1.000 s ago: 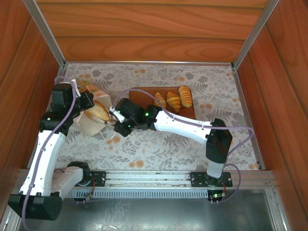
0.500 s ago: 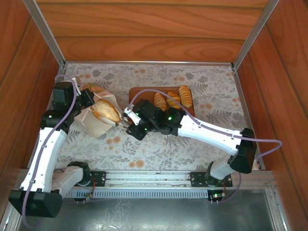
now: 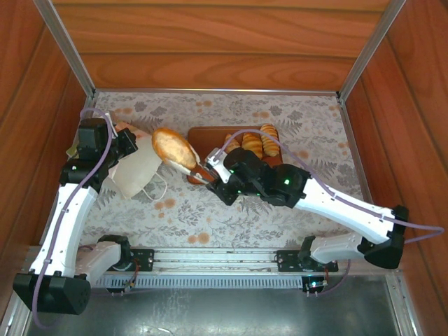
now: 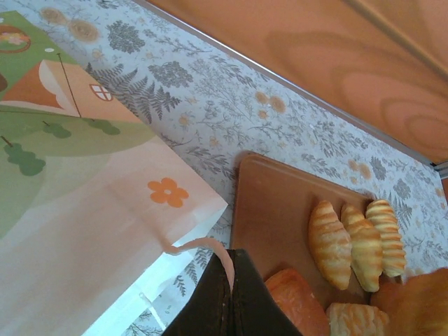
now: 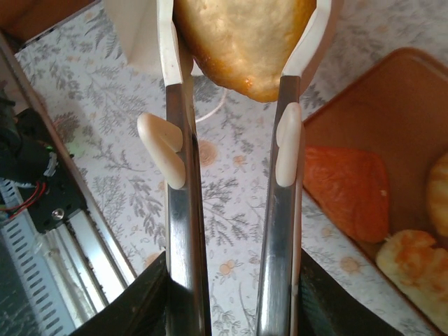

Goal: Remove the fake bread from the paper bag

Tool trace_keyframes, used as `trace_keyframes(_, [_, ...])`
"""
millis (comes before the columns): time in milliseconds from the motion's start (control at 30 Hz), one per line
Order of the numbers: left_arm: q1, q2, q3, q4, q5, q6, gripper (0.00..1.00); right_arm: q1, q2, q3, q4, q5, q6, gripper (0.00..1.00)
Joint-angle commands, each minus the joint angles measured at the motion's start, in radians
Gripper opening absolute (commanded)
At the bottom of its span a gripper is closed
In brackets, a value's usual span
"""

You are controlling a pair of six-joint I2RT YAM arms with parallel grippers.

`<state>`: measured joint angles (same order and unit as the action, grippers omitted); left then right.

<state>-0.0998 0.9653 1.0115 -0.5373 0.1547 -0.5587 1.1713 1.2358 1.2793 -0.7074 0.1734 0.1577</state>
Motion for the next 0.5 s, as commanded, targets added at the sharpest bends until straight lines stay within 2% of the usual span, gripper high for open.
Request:
trace_keyframes(0, [-0.005,0.000,0.022,0.022,-0.012,-0.010,0.00,-0.001,-0.047,-0.016,0.043,0.097,-0.015,0.33])
trace_keyframes(133, [-0.005,-0.008,0.019,0.023,-0.009,-0.001,0.00,-0.016,-0.056,-0.015,0.036,0.185,0.024,0.33])
trace_keyframes(267, [-0.005,-0.025,0.016,0.023,-0.011,0.006,0.00,-0.067,-0.044,-0.003,0.012,0.207,0.099,0.33])
trace_keyframes(467, [-0.005,-0.053,0.005,0.023,-0.018,0.008,0.00,-0.175,0.019,0.035,-0.028,0.121,0.275,0.34])
